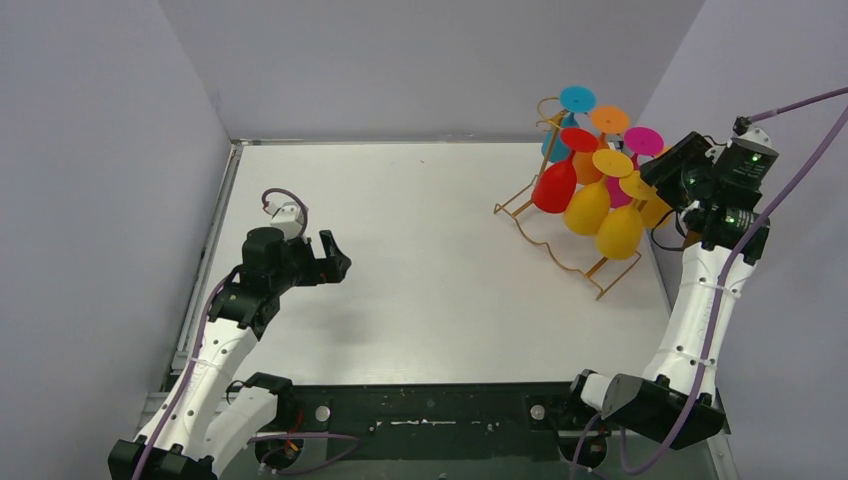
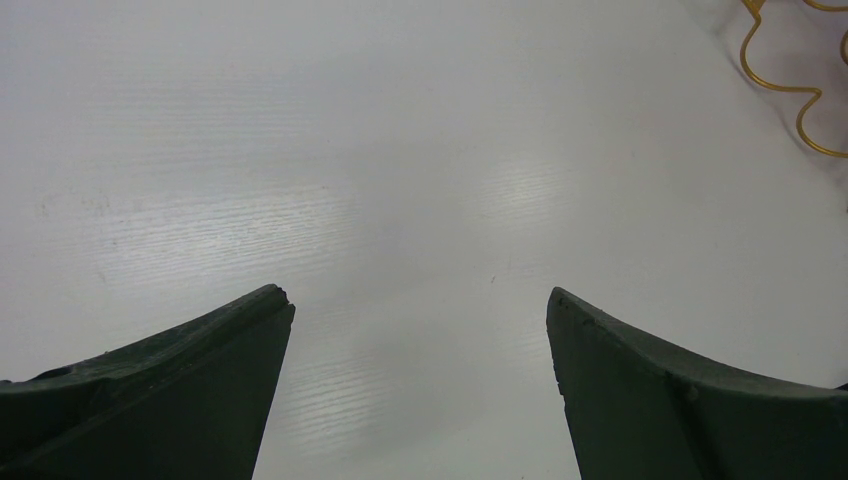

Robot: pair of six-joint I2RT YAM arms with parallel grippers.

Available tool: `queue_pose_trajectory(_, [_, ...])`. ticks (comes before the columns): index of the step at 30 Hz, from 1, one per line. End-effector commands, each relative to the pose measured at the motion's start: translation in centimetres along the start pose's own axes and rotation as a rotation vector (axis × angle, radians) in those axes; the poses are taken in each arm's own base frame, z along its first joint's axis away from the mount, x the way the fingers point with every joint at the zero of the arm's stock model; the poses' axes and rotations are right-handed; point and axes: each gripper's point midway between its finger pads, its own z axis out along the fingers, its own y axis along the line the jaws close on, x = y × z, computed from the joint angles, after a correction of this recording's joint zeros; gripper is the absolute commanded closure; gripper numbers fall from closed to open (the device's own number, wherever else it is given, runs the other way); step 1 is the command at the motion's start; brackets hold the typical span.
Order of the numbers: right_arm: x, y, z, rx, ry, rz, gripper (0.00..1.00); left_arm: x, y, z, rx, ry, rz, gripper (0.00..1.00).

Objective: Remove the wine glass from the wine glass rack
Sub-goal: Pick up the wine glass from the wine rack.

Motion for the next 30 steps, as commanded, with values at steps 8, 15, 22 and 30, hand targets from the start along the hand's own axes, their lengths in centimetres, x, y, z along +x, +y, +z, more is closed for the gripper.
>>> queue_pose_trajectory(8, [-0.9,0.4,-0.2,-0.017,-0.062,0.045,0.59,-1.6,-0.6,0.0,0.027,-0.059,0.024,0.03])
queue_pose_trajectory(15, [-1.3,0.2,-1.1,0.005,-0.091,0.061,0.69,-1.3,-0.4,0.3,0.021,-0.047,0.022,0.03])
queue_pose_trajectory(22, [-1.9,-0.1,-2.3,0.040,-0.132,0.067,0.78,-1.3,-0.4,0.4,0.018,-0.043,0.019,0.03])
queue_pose_trajectory(30, [-1.7,0.4,-3.1,0.011,-0.165,0.120,0.91,-1.1,-0.3,0.4,0.017,-0.037,0.016,0.03])
